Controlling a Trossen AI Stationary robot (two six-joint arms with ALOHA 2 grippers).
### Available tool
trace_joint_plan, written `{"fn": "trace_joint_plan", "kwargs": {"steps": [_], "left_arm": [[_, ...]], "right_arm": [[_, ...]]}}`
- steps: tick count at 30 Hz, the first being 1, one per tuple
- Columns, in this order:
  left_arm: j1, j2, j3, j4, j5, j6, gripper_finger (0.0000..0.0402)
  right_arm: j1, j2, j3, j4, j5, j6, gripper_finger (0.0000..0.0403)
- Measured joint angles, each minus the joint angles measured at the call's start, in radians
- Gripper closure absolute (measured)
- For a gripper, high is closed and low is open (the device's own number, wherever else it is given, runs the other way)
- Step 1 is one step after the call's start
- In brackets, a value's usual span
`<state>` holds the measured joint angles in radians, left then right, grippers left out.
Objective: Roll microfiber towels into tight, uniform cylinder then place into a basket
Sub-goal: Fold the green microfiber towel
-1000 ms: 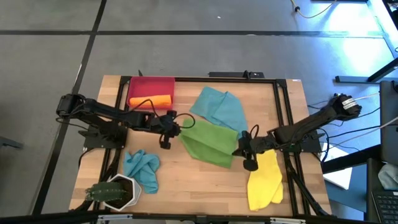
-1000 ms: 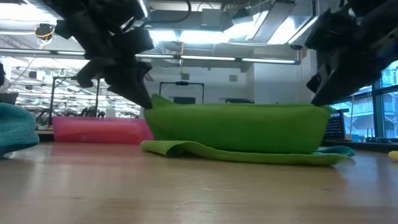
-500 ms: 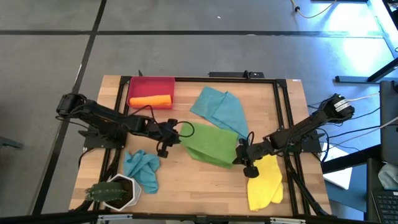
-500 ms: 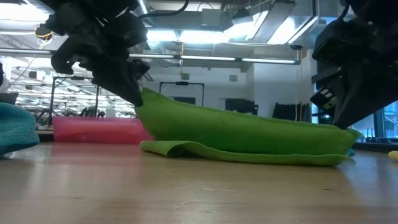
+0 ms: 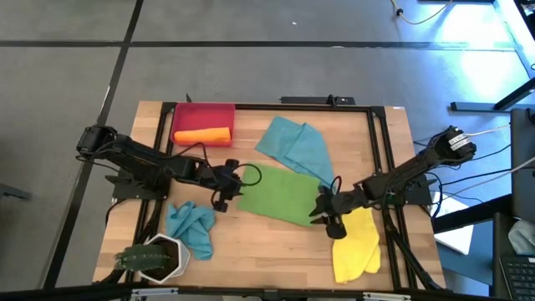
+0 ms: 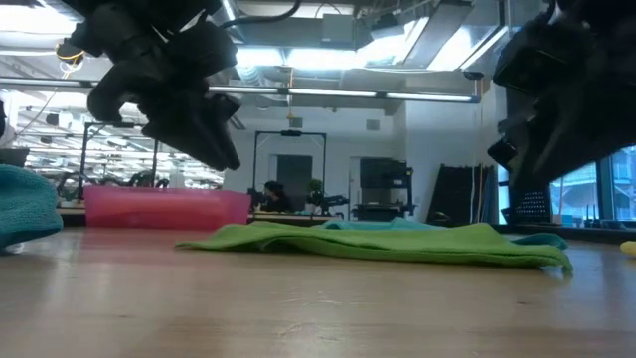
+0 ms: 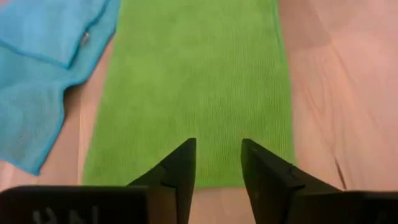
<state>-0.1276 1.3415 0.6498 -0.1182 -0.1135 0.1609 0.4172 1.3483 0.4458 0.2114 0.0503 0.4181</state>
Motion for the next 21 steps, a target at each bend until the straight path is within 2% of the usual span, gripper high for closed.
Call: {"fn": "trace_joint_plan", "kwargs": {"steps": [7, 11, 16, 21], "left_arm": [[-0.005, 0.001, 0.001, 0.103, 0.033, -0.055, 0.0279], [-0.042, 0.008, 0.001, 0.159, 0.047, -0.055, 0.0280], [-0.099, 0.052, 0.002, 0.257, 0.048, -0.054, 0.0280], [-0.125, 0.115, 0.002, 0.322, 0.045, -0.051, 0.0280]], "right_arm": [[-0.030, 0.000, 0.000, 0.087, 0.003, -0.050, 0.0272], [-0.030, 0.000, 0.000, 0.122, 0.083, -0.128, 0.0272], [-0.028, 0.000, 0.001, 0.205, 0.113, -0.215, 0.0272], [-0.028, 0.022, 0.002, 0.225, 0.114, -0.229, 0.0272]]}}
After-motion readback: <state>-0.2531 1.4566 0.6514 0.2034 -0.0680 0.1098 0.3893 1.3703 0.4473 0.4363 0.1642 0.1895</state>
